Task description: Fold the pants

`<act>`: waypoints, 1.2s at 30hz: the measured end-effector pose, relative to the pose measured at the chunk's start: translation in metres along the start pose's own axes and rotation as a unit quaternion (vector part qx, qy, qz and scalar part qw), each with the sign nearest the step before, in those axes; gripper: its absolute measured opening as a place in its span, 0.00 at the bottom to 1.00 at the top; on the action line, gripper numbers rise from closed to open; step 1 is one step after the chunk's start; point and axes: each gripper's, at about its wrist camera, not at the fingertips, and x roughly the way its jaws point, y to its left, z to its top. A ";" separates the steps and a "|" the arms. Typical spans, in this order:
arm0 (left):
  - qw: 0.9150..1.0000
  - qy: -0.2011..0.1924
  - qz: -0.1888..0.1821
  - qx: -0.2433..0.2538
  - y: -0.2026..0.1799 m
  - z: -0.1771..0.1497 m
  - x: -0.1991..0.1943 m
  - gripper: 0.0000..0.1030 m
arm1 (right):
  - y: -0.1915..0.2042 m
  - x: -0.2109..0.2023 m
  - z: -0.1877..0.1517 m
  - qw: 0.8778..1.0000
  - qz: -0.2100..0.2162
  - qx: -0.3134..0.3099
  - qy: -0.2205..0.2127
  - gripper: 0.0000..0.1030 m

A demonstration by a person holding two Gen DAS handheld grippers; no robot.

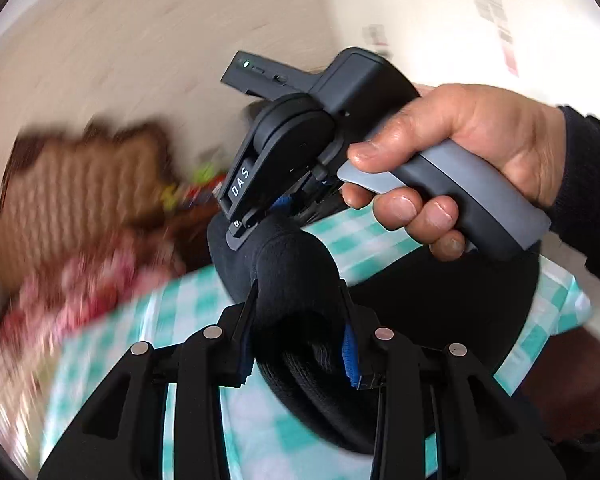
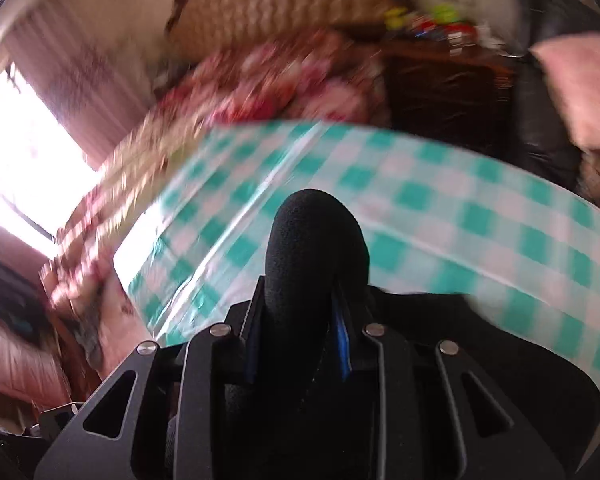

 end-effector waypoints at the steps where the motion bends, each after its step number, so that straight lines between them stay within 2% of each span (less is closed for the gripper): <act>1: 1.000 -0.007 -0.007 0.030 -0.024 0.014 0.007 0.31 | -0.031 -0.023 -0.011 1.000 0.003 0.024 -0.014 0.27; 4: 0.994 -0.019 -0.030 0.099 -0.100 0.035 0.034 0.32 | -0.115 -0.068 -0.054 0.996 -0.009 0.081 -0.042 0.26; 6: 0.990 -0.023 -0.040 0.133 -0.155 0.035 0.056 0.32 | -0.176 -0.077 -0.092 0.993 -0.030 0.110 -0.039 0.26; 8: 0.986 -0.007 -0.050 0.157 -0.203 0.022 0.084 0.34 | -0.222 -0.064 -0.125 0.989 -0.039 0.142 -0.015 0.26; 10: 0.980 0.013 -0.049 0.193 -0.250 -0.002 0.112 0.42 | -0.273 -0.040 -0.159 0.982 -0.023 0.188 0.017 0.26; 11: 0.973 0.010 -0.039 0.227 -0.273 -0.021 0.121 0.46 | -0.289 -0.033 -0.169 0.978 -0.008 0.208 0.022 0.29; 12: 0.966 0.000 -0.029 0.255 -0.287 -0.034 0.122 0.48 | -0.300 -0.028 -0.177 0.974 0.011 0.224 0.020 0.39; 13: 0.958 -0.016 -0.008 0.285 -0.297 -0.049 0.121 0.55 | -0.308 -0.028 -0.182 0.972 0.032 0.231 0.009 0.42; 14: 0.952 -0.030 0.006 0.305 -0.303 -0.061 0.117 0.59 | -0.308 -0.029 -0.182 0.973 0.039 0.227 0.001 0.49; 15: 0.951 -0.034 0.006 0.307 -0.303 -0.065 0.114 0.61 | -0.307 -0.031 -0.181 0.975 0.036 0.219 -0.006 0.58; 17: 0.950 -0.042 0.017 0.310 -0.296 -0.071 0.111 0.61 | -0.302 -0.032 -0.176 0.979 0.032 0.200 -0.006 0.64; 20: 0.952 -0.048 0.039 0.298 -0.279 -0.073 0.108 0.70 | -0.296 -0.024 -0.169 0.984 0.016 0.177 0.010 0.64; 22: 0.953 -0.029 0.031 0.299 -0.272 -0.079 0.117 0.73 | -0.292 -0.014 -0.166 0.986 0.005 0.165 0.026 0.61; 23: 0.952 -0.021 0.027 0.304 -0.271 -0.083 0.123 0.73 | -0.292 -0.012 -0.166 0.986 0.005 0.161 0.032 0.49; 24: 0.951 -0.021 0.026 0.307 -0.271 -0.086 0.127 0.60 | -0.291 -0.010 -0.165 0.986 0.009 0.161 0.034 0.39; 25: 0.951 -0.024 0.029 0.308 -0.271 -0.086 0.130 0.40 | -0.288 -0.012 -0.162 0.987 0.005 0.158 0.032 0.36; 26: 0.952 -0.023 0.029 0.302 -0.269 -0.082 0.132 0.37 | -0.286 -0.016 -0.160 0.987 0.005 0.156 0.030 0.29; 27: 0.954 -0.024 0.027 0.298 -0.267 -0.078 0.130 0.33 | -0.284 -0.021 -0.159 0.987 0.010 0.155 0.025 0.26; 33: 0.948 -0.073 0.050 0.307 -0.251 -0.038 0.114 0.31 | -0.268 -0.067 -0.136 0.992 0.003 0.127 0.001 0.23; 36: 0.945 -0.088 0.054 0.311 -0.252 -0.017 0.113 0.31 | -0.275 -0.090 -0.131 0.992 -0.002 0.126 -0.010 0.23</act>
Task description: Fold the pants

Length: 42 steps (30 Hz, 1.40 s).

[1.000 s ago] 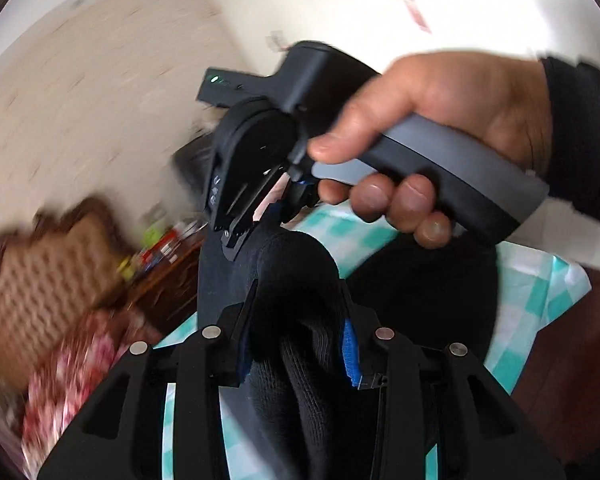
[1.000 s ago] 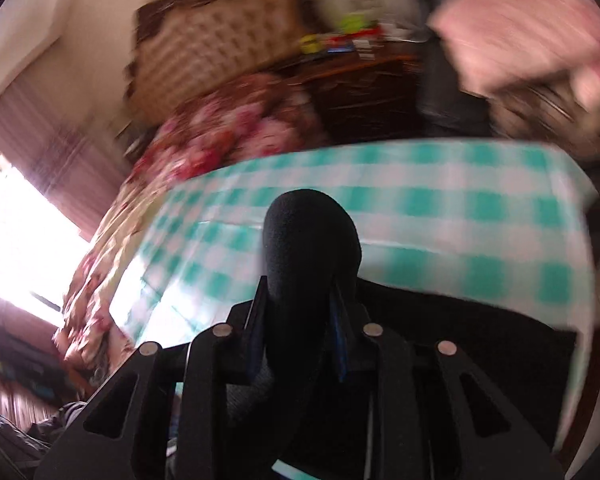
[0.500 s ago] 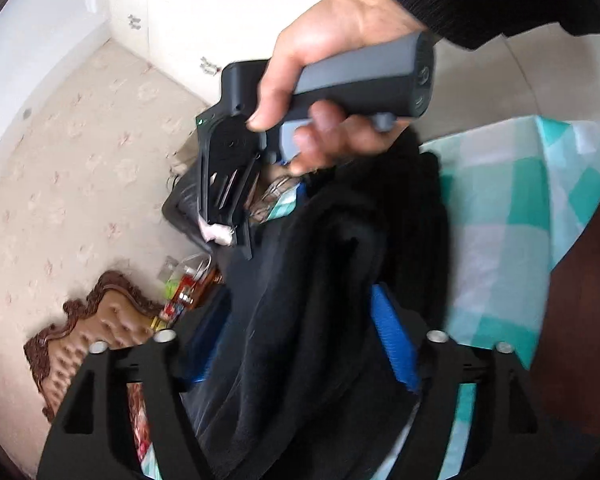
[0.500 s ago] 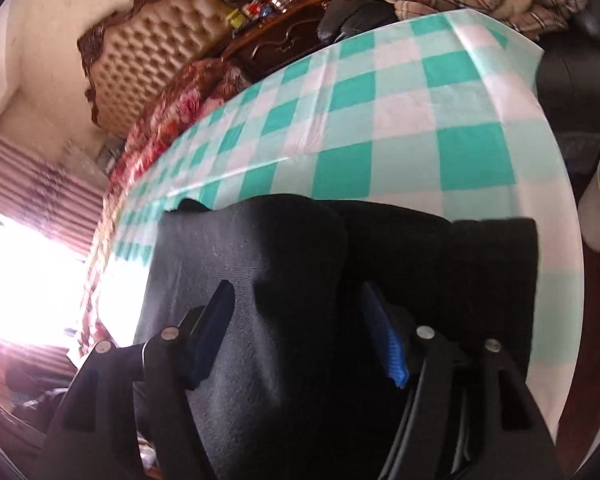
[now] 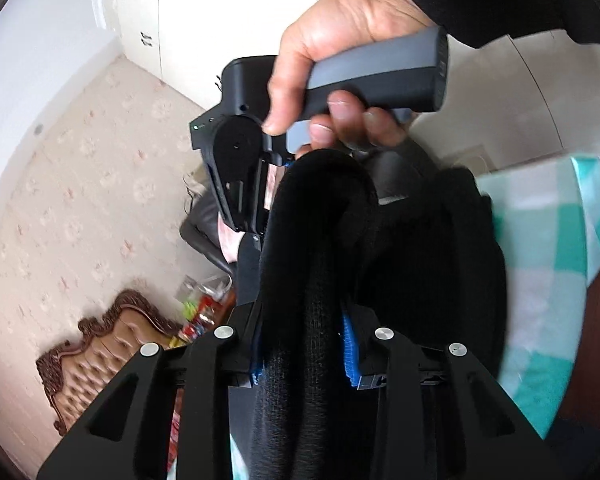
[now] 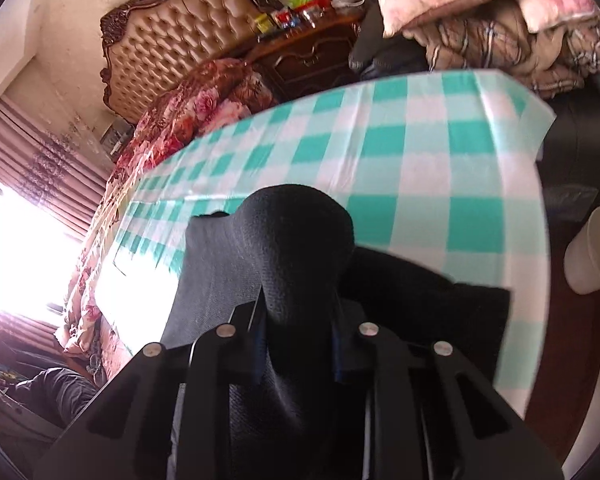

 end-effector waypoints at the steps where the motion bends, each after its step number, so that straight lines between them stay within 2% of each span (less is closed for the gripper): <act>1: 1.000 -0.003 0.001 0.002 0.001 0.004 0.002 0.31 | -0.005 -0.006 0.000 1.000 -0.002 0.001 -0.002 0.23; 4: 1.000 -0.003 -0.005 0.008 -0.013 0.014 0.007 0.31 | -0.023 -0.013 -0.001 1.000 -0.007 0.008 -0.002 0.23; 8: 0.999 0.007 -0.028 0.019 -0.049 0.022 0.021 0.31 | -0.062 0.004 -0.014 0.999 -0.031 0.033 0.009 0.24; 12: 0.998 0.005 -0.047 0.036 -0.083 0.016 0.035 0.33 | -0.093 0.016 -0.033 0.998 -0.034 0.061 -0.004 0.30; 13: 0.998 0.001 -0.047 0.042 -0.090 0.015 0.035 0.42 | -0.094 0.016 -0.036 0.997 -0.036 0.064 -0.012 0.31; 15: 0.998 -0.007 -0.036 0.046 -0.092 0.010 0.033 0.45 | -0.088 0.013 -0.040 0.997 -0.050 0.053 -0.022 0.36; 16: 0.998 -0.009 -0.044 0.038 -0.086 0.009 0.031 0.54 | -0.085 0.012 -0.039 0.997 -0.061 0.048 -0.026 0.38; 17: 0.998 -0.016 -0.052 0.030 -0.078 0.008 0.025 0.58 | -0.082 0.006 -0.040 0.995 -0.077 0.046 -0.034 0.43; 19: 0.997 -0.038 -0.059 0.016 -0.064 0.004 0.009 0.77 | -0.076 -0.016 -0.046 0.993 -0.085 0.052 -0.065 0.44; 20: 0.996 -0.054 -0.064 0.005 -0.052 -0.002 -0.004 0.80 | -0.073 -0.026 -0.049 0.992 -0.088 0.054 -0.079 0.44; 22: 0.994 -0.074 -0.076 -0.019 -0.025 -0.021 -0.031 0.82 | -0.066 -0.045 -0.063 0.987 -0.112 0.056 -0.098 0.51; 23: 0.994 -0.070 -0.079 -0.037 -0.009 -0.032 -0.041 0.82 | -0.062 -0.049 -0.071 0.986 -0.120 0.057 -0.098 0.54; 25: 0.985 -0.031 -0.119 -0.119 0.038 -0.062 -0.050 0.82 | -0.058 -0.051 -0.092 0.986 -0.128 0.062 -0.090 0.58; 26: 0.973 -0.008 -0.144 -0.178 0.068 -0.080 -0.048 0.82 | -0.059 -0.049 -0.104 0.985 -0.127 0.072 -0.087 0.61; 27: 0.954 0.022 -0.160 -0.253 0.101 -0.103 -0.039 0.82 | -0.060 -0.046 -0.112 0.985 -0.123 0.083 -0.086 0.62; 28: 0.936 0.042 -0.166 -0.307 0.111 -0.119 -0.042 0.82 | -0.063 -0.043 -0.121 0.984 -0.122 0.094 -0.085 0.62; 29: 0.909 0.065 -0.171 -0.375 0.136 -0.141 -0.030 0.81 | -0.065 -0.039 -0.127 0.983 -0.126 0.102 -0.086 0.63; 30: 0.871 0.090 -0.168 -0.453 0.160 -0.170 -0.015 0.79 | -0.070 -0.036 -0.133 0.982 -0.125 0.114 -0.090 0.65; 32: 0.826 0.133 -0.179 -0.518 0.175 -0.205 0.011 0.78 | -0.076 -0.034 -0.143 0.979 -0.109 0.139 -0.101 0.67; 33: 0.794 0.155 -0.207 -0.550 0.174 -0.223 0.023 0.77 | -0.078 -0.034 -0.146 0.978 -0.105 0.148 -0.105 0.66; 35: 0.721 0.179 -0.275 -0.610 0.169 -0.249 0.036 0.76 | -0.080 -0.032 -0.149 0.976 -0.099 0.162 -0.108 0.66; 36: 0.671 0.200 -0.315 -0.641 0.156 -0.268 0.042 0.76 | -0.081 -0.030 -0.150 0.976 -0.095 0.167 -0.106 0.66; 37: 0.641 0.213 -0.336 -0.656 0.147 -0.275 0.046 0.76 | -0.083 -0.028 -0.152 0.975 -0.089 0.172 -0.105 0.66; 38: 0.619 0.221 -0.352 -0.666 0.136 -0.281 0.048 0.76 | -0.084 -0.028 -0.154 0.975 -0.082 0.179 -0.106 0.65; 39: 0.602 0.225 -0.372 -0.669 0.128 -0.283 0.050 0.76 | -0.084 -0.027 -0.156 0.975 -0.076 0.180 -0.106 0.65; 40: 0.594 0.227 -0.393 -0.664 0.122 -0.281 0.052 0.70 | -0.084 -0.027 -0.158 0.975 -0.071 0.183 -0.106 0.65; 41: 0.590 0.226 -0.403 -0.662 0.119 -0.280 0.056 0.63 | -0.085 -0.026 -0.159 0.974 -0.067 0.186 -0.107 0.64; 42: 0.591 0.225 -0.404 -0.661 0.119 -0.281 0.061 0.53 | -0.084 -0.026 -0.163 0.974 -0.061 0.188 -0.108 0.64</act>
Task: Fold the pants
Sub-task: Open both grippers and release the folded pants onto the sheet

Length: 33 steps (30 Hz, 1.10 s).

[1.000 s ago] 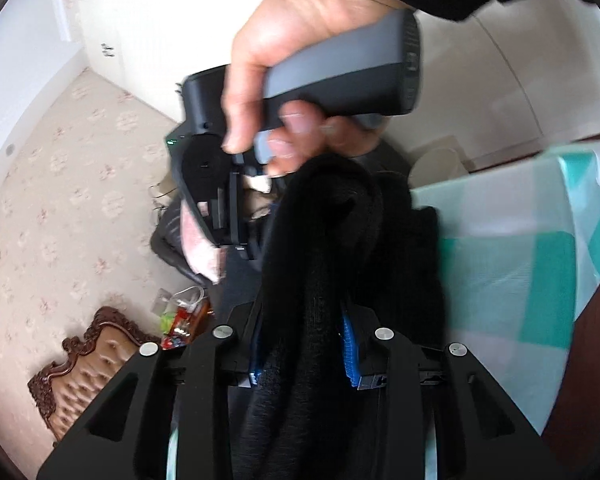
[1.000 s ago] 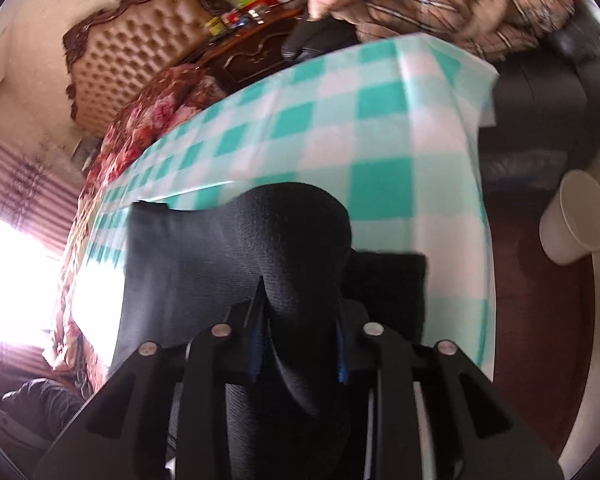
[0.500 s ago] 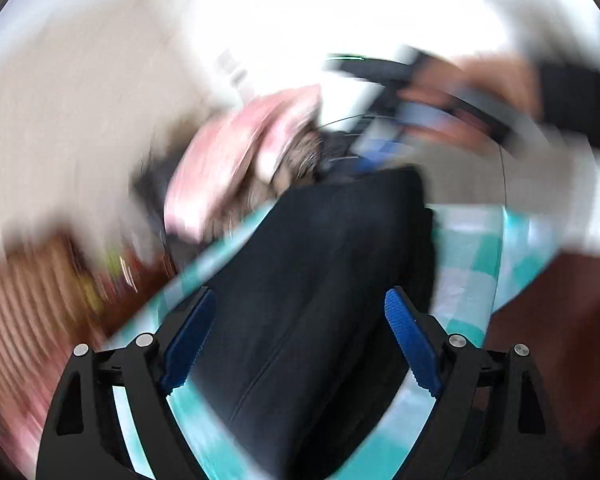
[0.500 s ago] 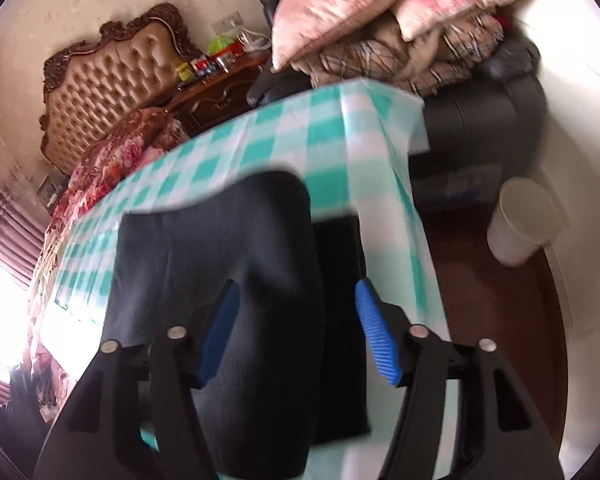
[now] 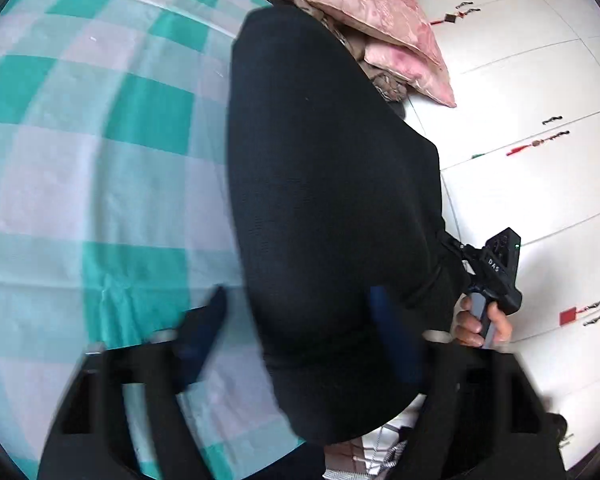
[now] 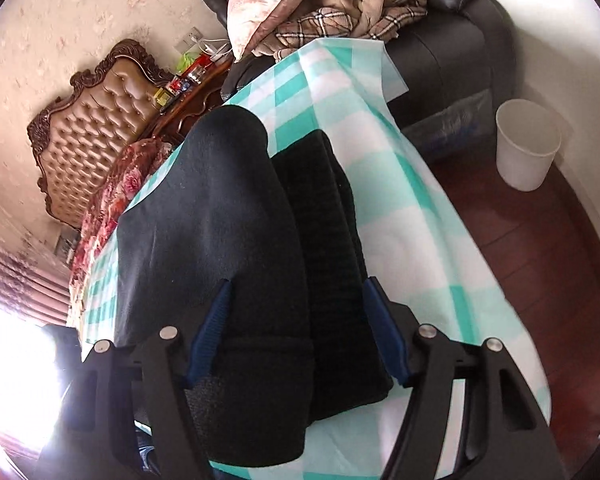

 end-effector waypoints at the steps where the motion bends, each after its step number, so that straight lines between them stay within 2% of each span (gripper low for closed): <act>1: 1.000 -0.001 0.006 0.003 0.002 0.007 0.001 0.50 | -0.001 0.000 -0.003 1.000 0.004 0.002 -0.001 0.64; 4: 1.000 0.005 0.016 0.011 -0.001 0.023 0.002 0.49 | 0.005 -0.006 -0.003 1.000 -0.008 -0.007 -0.009 0.65; 5: 0.999 0.001 0.027 0.020 -0.001 0.023 -0.002 0.49 | 0.011 -0.012 -0.002 0.999 -0.021 -0.019 -0.017 0.65; 6: 0.997 -0.023 0.057 0.050 -0.011 0.023 -0.011 0.49 | 0.021 -0.022 -0.002 0.998 -0.038 -0.036 -0.030 0.64; 8: 0.987 -0.071 0.093 0.114 -0.038 0.029 -0.028 0.49 | 0.053 -0.046 -0.003 0.990 -0.080 -0.088 -0.074 0.66; 9: 0.981 -0.087 0.095 0.144 -0.057 0.036 -0.032 0.49 | 0.069 -0.054 -0.005 0.985 -0.092 -0.113 -0.093 0.65; 11: 0.970 -0.088 0.089 0.211 -0.100 0.051 -0.023 0.46 | 0.103 -0.061 -0.011 0.974 -0.115 -0.150 -0.124 0.65; 12: 0.958 -0.090 0.093 0.256 -0.131 0.060 -0.011 0.41 | 0.117 -0.059 -0.016 0.967 -0.135 -0.168 -0.134 0.65; 13: 0.950 -0.086 0.093 0.285 -0.153 0.068 0.002 0.34 | 0.131 -0.055 -0.024 0.956 -0.169 -0.190 -0.146 0.63; 14: 0.945 -0.076 0.090 0.305 -0.172 0.077 0.020 0.30 | 0.138 -0.049 -0.031 0.947 -0.197 -0.202 -0.154 0.61; 15: 0.940 -0.062 0.087 0.323 -0.194 0.087 0.043 0.26 | 0.142 -0.041 -0.036 0.940 -0.224 -0.207 -0.156 0.53; 16: 0.936 -0.052 0.087 0.336 -0.208 0.094 0.062 0.23 | 0.140 -0.030 -0.040 0.937 -0.244 -0.200 -0.150 0.48; 18: 0.925 -0.024 0.097 0.366 -0.235 0.106 0.110 0.19 | 0.128 -0.011 -0.043 0.939 -0.264 -0.180 -0.126 0.33; 19: 0.923 -0.006 0.107 0.371 -0.241 0.111 0.133 0.18 | 0.121 -0.001 -0.047 0.939 -0.274 -0.173 -0.113 0.31; 20: 0.923 0.024 0.124 0.363 -0.243 0.118 0.165 0.16 | 0.116 0.003 -0.050 0.938 -0.279 -0.174 -0.112 0.31; 22: 0.922 0.056 0.165 0.347 -0.237 0.126 0.205 0.12 | 0.112 0.007 -0.056 0.936 -0.286 -0.172 -0.109 0.31; 23: 0.923 0.072 0.178 0.334 -0.229 0.129 0.223 0.13 | 0.111 0.006 -0.058 0.936 -0.288 -0.173 -0.108 0.31; 24: 0.928 0.073 0.175 0.321 -0.222 0.131 0.228 0.14 | 0.110 0.006 -0.058 0.935 -0.291 -0.175 -0.106 0.31; 25: 0.934 0.067 0.169 0.307 -0.212 0.130 0.226 0.17 | 0.110 0.007 -0.059 0.935 -0.291 -0.175 -0.107 0.31; 28: 0.946 0.060 0.137 0.288 -0.206 0.135 0.215 0.17 | 0.108 0.010 -0.060 0.937 -0.286 -0.170 -0.110 0.31; 30: 0.949 0.046 0.115 0.291 -0.204 0.137 0.196 0.16 | 0.110 0.011 -0.060 0.935 -0.289 -0.173 -0.109 0.31; 33: 0.948 0.009 0.140 0.287 -0.197 0.138 0.161 0.16 | 0.109 0.011 -0.063 0.935 -0.290 -0.168 -0.116 0.32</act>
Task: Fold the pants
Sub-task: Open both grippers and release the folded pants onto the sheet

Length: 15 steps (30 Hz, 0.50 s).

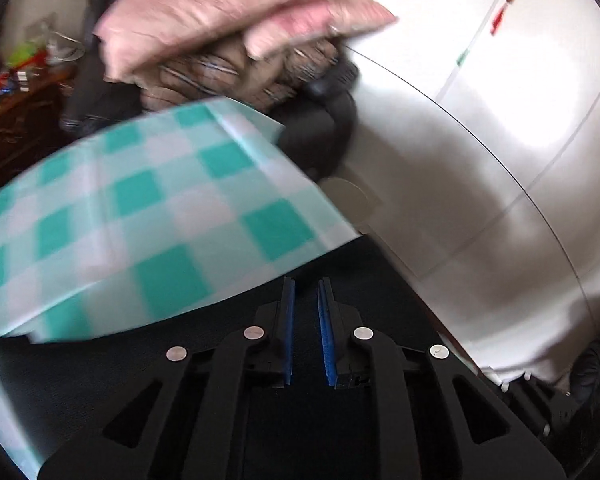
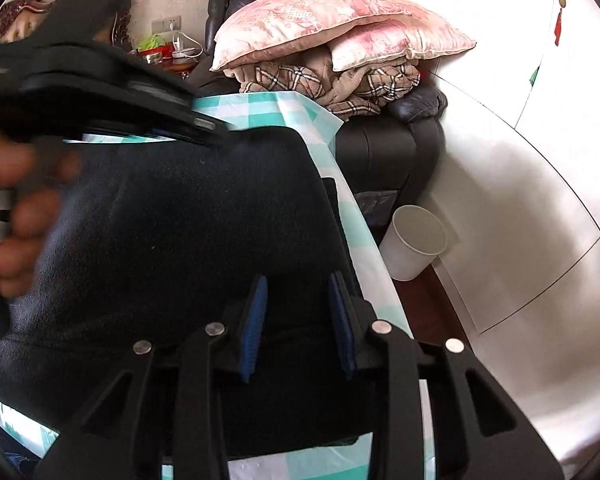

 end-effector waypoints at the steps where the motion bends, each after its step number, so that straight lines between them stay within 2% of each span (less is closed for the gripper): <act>1: 1.000 -0.006 0.009 -0.008 0.006 -0.007 -0.011 0.16 | 0.000 -0.001 0.000 1.000 -0.001 0.001 -0.001 0.32; 4: 0.999 -0.019 0.024 -0.028 0.022 -0.044 -0.043 0.16 | 0.001 -0.001 0.001 1.000 -0.007 -0.002 -0.002 0.32; 7: 0.995 -0.045 0.068 -0.051 0.041 -0.086 -0.071 0.16 | 0.004 -0.006 -0.003 1.000 -0.011 -0.003 -0.002 0.32; 8: 0.994 -0.041 0.078 -0.059 0.047 -0.098 -0.072 0.16 | 0.005 -0.007 -0.003 1.000 -0.012 -0.003 -0.002 0.32; 9: 0.994 -0.018 0.084 -0.067 0.055 -0.112 -0.067 0.17 | 0.003 -0.001 0.001 1.000 -0.014 -0.003 -0.002 0.32; 10: 0.994 -0.010 0.081 -0.072 0.061 -0.120 -0.065 0.17 | 0.005 -0.001 0.002 1.000 -0.017 -0.007 -0.002 0.33; 11: 0.993 -0.014 0.084 -0.076 0.064 -0.126 -0.068 0.17 | 0.006 0.000 0.002 1.000 -0.021 -0.009 -0.001 0.33; 13: 0.992 -0.037 0.105 -0.059 0.057 -0.133 -0.086 0.17 | 0.008 -0.002 0.002 0.999 -0.029 -0.014 0.001 0.33; 15: 0.992 -0.059 0.109 -0.040 0.044 -0.141 -0.103 0.17 | 0.008 -0.003 0.001 1.000 -0.028 -0.013 0.003 0.33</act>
